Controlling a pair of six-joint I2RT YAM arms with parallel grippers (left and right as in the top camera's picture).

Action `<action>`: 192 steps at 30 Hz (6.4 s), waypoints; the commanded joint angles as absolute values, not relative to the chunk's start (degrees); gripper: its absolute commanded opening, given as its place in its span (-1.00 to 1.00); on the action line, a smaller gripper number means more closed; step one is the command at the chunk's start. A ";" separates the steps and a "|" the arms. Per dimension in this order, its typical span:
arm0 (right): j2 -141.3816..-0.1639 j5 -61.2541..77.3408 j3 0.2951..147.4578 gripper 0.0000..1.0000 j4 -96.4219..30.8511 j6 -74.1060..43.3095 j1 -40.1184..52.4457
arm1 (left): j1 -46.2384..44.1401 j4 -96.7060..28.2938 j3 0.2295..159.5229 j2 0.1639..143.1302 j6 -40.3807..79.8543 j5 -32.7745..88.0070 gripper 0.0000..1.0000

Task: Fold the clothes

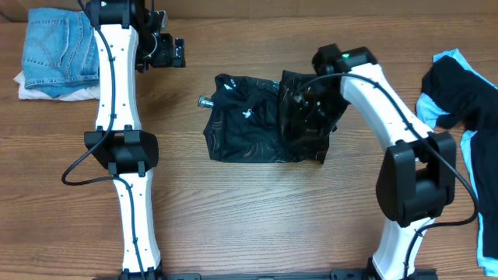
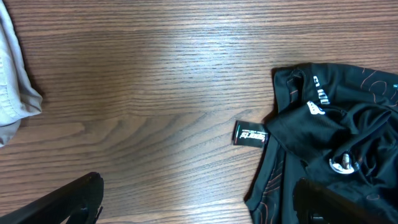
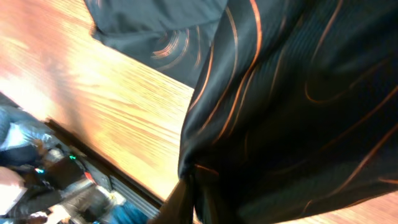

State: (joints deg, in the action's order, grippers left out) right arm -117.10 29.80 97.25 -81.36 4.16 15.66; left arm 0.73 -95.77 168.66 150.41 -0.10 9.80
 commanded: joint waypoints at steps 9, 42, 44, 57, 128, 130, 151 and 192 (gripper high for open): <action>-115.50 22.92 97.38 -0.36 -80.51 -3.55 14.98 | -0.01 -95.59 168.35 148.53 -0.19 10.07 1.00; -115.52 22.50 97.56 1.00 -63.22 -6.24 6.24 | 0.10 -86.56 148.75 151.11 -9.06 28.36 1.00; -115.52 22.50 97.56 1.00 -63.13 -6.24 6.24 | 0.08 -85.36 146.52 151.11 -9.56 28.58 1.00; -115.52 22.50 97.56 1.00 -63.05 -6.24 6.24 | -0.03 -77.12 137.71 151.13 -15.92 38.02 1.00; -115.52 22.52 97.56 1.00 -63.92 -6.24 6.26 | -6.31 -70.67 120.64 151.83 -6.98 28.86 -0.92; -115.52 22.50 97.56 1.00 -63.88 -6.24 6.26 | -4.71 -70.67 120.68 151.83 -6.09 27.27 -0.92; -115.52 22.52 97.56 1.00 -62.28 -6.24 6.26 | 9.67 -87.53 145.29 151.81 -1.89 18.68 -0.92; -119.85 20.73 97.45 1.00 -59.81 -8.99 6.20 | -24.86 -96.82 159.87 148.62 11.40 3.07 -0.92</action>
State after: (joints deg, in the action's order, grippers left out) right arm -118.13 22.06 97.08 -60.60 -6.87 6.09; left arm -23.53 -96.66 158.41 151.52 9.04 3.55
